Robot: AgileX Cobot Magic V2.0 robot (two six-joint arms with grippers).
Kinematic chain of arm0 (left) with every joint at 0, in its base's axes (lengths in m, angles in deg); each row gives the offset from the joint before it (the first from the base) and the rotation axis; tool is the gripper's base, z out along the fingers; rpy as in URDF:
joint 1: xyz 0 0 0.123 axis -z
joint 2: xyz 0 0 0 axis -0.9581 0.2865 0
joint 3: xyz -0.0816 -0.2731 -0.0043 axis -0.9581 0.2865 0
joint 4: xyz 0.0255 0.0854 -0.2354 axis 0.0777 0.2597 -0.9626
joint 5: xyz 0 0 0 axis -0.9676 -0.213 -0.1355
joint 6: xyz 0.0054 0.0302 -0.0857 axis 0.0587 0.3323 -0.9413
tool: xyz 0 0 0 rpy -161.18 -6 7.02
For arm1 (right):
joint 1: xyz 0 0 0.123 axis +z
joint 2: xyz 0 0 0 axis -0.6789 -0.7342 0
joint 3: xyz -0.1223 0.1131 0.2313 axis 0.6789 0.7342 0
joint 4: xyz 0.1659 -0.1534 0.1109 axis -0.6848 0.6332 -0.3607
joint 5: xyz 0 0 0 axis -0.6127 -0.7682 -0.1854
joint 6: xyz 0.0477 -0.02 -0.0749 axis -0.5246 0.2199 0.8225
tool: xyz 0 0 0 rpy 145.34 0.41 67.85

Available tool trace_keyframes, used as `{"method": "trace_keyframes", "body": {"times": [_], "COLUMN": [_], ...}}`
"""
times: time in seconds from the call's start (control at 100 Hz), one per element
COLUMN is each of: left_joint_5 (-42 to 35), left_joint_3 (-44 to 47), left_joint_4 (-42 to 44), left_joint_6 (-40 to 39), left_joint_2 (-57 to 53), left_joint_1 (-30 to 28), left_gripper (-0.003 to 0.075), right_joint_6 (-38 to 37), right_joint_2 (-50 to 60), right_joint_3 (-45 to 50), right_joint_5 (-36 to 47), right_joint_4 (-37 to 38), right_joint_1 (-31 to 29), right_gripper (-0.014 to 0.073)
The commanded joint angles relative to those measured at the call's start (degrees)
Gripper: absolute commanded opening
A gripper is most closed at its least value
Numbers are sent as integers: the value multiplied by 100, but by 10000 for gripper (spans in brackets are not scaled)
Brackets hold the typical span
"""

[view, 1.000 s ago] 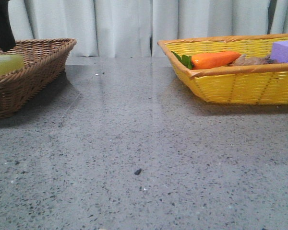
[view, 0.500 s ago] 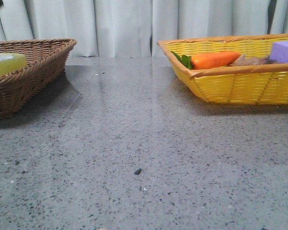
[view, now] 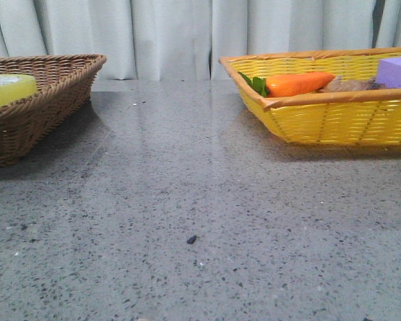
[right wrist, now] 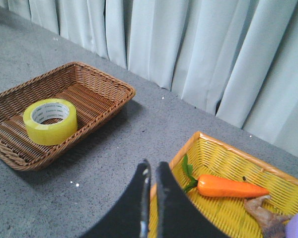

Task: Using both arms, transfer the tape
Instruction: 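Lower the tape roll into the brown basket and open the left gripper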

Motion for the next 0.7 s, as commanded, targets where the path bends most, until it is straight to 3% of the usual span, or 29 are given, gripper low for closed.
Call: {"method": "trace_keyframes", "body": {"times": [0.0, 0.42, 0.69], "left_joint_5": [-667, -2318, -2594], "left_joint_3": [277, 3618, 4927], "left_joint_4": [-138, -208, -224], "left_joint_6": [-56, -56, -56], "left_joint_2": [-545, -3595, -5412], "left_joint_1": [8, 8, 8], "left_gripper": [-21, -21, -21], "right_joint_6": [-32, -86, -86], "right_joint_2": [703, 3337, 4610], "right_joint_3": [690, 3186, 4143], "right_joint_5": [899, 1451, 1914], "right_joint_4": [81, 132, 132], "right_joint_1": [-46, -46, -46], "right_gripper": [-72, -63, -64]}}
